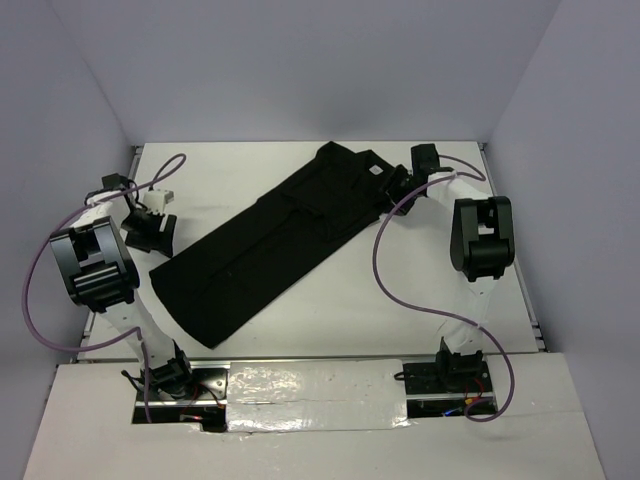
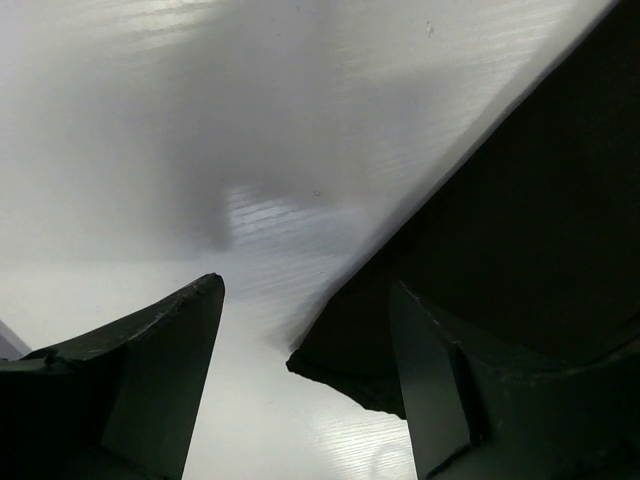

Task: Fold and stack the long sleeve shirts
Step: Fold the shirt

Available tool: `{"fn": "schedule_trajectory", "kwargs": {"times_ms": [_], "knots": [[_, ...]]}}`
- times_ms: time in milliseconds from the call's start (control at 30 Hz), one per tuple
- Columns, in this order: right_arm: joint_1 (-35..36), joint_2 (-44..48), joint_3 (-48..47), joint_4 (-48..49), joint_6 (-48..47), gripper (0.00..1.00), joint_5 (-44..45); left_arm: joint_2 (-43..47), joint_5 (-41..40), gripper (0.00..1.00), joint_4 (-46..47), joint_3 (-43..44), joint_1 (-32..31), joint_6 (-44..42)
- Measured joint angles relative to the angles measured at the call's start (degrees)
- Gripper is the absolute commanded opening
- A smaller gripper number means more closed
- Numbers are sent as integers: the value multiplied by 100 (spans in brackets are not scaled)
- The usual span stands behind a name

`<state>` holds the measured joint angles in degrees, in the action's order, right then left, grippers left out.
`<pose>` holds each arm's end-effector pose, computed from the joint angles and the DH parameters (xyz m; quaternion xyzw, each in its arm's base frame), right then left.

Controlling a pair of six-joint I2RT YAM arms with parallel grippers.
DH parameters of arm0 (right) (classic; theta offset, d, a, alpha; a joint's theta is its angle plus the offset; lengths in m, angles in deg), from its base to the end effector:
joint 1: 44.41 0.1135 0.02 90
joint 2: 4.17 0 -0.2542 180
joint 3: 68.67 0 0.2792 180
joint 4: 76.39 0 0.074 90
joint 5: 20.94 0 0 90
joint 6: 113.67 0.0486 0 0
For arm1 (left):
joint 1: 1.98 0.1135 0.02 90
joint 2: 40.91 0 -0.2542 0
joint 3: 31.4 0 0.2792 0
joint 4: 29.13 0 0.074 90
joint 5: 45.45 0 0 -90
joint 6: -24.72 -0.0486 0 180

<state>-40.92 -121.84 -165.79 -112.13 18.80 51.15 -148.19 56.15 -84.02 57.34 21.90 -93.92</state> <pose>0.4644 0.0433 0.1406 0.2729 0.9063 0.2490 0.2055 0.3650 0.1509 0.1509 0.0554 0.9830 -0.0263 0.1728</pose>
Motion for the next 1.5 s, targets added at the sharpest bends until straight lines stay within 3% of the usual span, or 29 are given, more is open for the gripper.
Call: {"fn": "schedule_trajectory", "kwargs": {"times_ms": [267, 367, 400, 500, 600, 767, 967, 1100, 1167, 1267, 1500], "knots": [[2, -463, -737, -98, 520, 50, 247, 0, 17, 76, 68, -175, -48, -52], [2, -802, -1060, -208, 629, 31, 293, 2, 28, 77, 90, -306, -90, -149], [2, -925, -1169, -256, 647, 20, 317, 13, 31, 77, 94, -374, -107, -168], [0, -1309, -1561, -470, 697, 7, 380, 116, 59, 77, 94, -520, -170, -295], [-7, -1742, -2302, -802, 704, 3, 435, 175, 74, 72, 85, -621, -256, -415], [-55, -2253, -3401, -1121, 702, 4, 597, 258, -11, 66, 149, -789, -553, -649], [-240, -2577, -3908, -1451, 782, 10, 612, 481, 4, 67, 166, -1108, -981, -1191], [-330, -2868, -4360, -1510, 782, 30, 389, 603, 114, 68, 46, -1250, -1152, -1491], [-337, -2826, -4293, -1427, 660, 46, 319, 614, 175, 68, -9, -1259, -1180, -1515], [-334, -2367, -3641, -1121, 354, 57, 352, 610, 306, 68, -55, -1226, -1123, -1493], [-326, -715, -2194, -1040, -378, 61, 835, 516, 490, 69, -192, -1095, -994, -1469]]}}
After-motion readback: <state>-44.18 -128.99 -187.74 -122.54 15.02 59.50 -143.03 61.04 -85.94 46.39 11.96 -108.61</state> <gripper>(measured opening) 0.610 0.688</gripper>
